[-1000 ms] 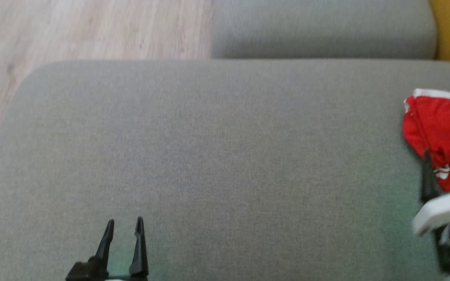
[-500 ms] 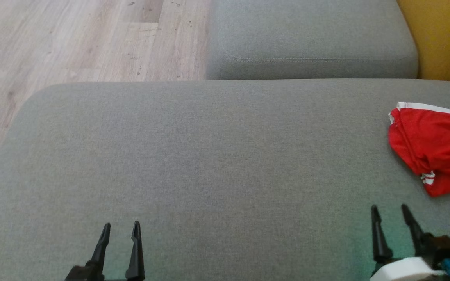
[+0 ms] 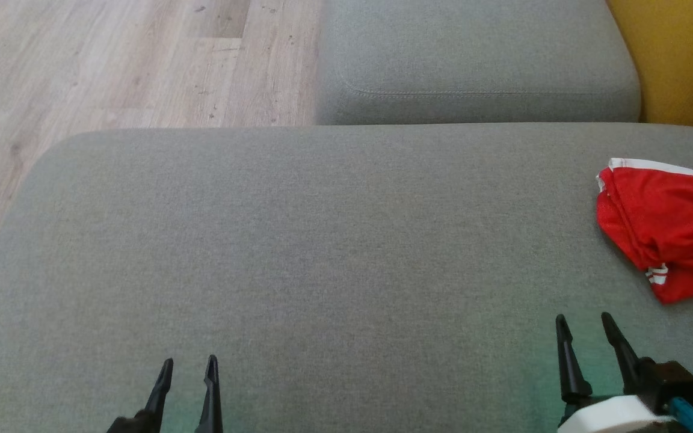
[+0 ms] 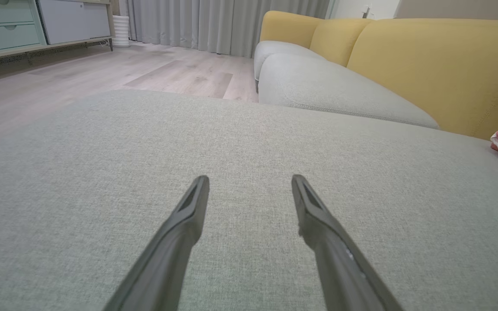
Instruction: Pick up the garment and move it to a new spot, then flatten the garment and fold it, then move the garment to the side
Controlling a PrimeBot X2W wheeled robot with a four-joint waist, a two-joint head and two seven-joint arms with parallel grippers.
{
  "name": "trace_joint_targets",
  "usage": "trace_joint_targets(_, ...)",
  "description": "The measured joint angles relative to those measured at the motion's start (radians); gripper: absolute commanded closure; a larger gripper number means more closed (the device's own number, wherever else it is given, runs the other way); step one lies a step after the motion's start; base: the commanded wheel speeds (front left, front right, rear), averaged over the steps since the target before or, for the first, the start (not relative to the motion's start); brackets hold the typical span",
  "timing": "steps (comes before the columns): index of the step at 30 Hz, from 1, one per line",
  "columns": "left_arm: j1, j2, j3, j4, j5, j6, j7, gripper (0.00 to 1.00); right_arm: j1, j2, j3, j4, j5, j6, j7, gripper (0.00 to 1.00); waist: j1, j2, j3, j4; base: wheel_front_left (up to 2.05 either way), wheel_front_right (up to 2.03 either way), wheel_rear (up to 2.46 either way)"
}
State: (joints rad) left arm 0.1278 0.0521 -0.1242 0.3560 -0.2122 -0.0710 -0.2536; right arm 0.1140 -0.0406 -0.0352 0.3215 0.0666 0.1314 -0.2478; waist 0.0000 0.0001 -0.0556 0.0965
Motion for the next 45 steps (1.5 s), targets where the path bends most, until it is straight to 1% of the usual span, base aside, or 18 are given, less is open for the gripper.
trace_joint_targets(3,0.000,0.000,-0.001,0.004,-0.010,-0.001,0.000,0.00,-0.002,0.000,0.015,-0.004,0.007,0.000,0.000,0.00,0.0000,0.0000,-0.002,0.003,0.00,0.00,0.00)
trace_joint_targets(4,0.000,0.000,-0.002,0.010,-0.010,0.000,0.001,1.00,-0.001,0.000,0.019,0.002,0.009,0.000,0.000,1.00,0.0000,0.0000,-0.002,0.003,0.00,0.00,0.00)
trace_joint_targets(10,0.033,-0.001,-0.003,0.083,-0.019,0.000,0.012,1.00,0.034,0.001,0.023,0.083,0.020,0.000,0.010,1.00,0.0001,0.0000,-0.001,0.001,0.00,0.00,0.00)
trace_joint_targets(13,0.035,-0.001,-0.002,0.082,-0.065,0.000,0.025,1.00,0.037,0.001,0.021,0.081,0.067,0.000,0.021,1.00,0.0001,0.0000,0.001,-0.002,0.00,0.00,0.00)
trace_joint_targets(27,0.017,-0.001,0.021,0.062,-0.210,-0.001,0.060,1.00,0.021,0.001,0.012,0.072,0.227,0.000,0.055,1.00,0.0001,0.0000,0.007,-0.013,0.00,0.00,0.00)
trace_joint_targets(29,0.016,-0.001,0.024,0.061,-0.232,-0.008,0.068,1.00,0.017,0.001,0.008,0.067,0.251,0.000,0.061,1.00,0.0001,0.0000,0.008,-0.014,0.00,0.00,0.00)
trace_joint_targets(45,-0.010,-0.001,0.050,0.043,-0.407,-0.013,0.113,1.00,-0.010,0.001,-0.007,0.049,0.445,0.000,0.103,1.00,0.0001,0.0000,0.016,-0.027,0.00,0.00,0.00)
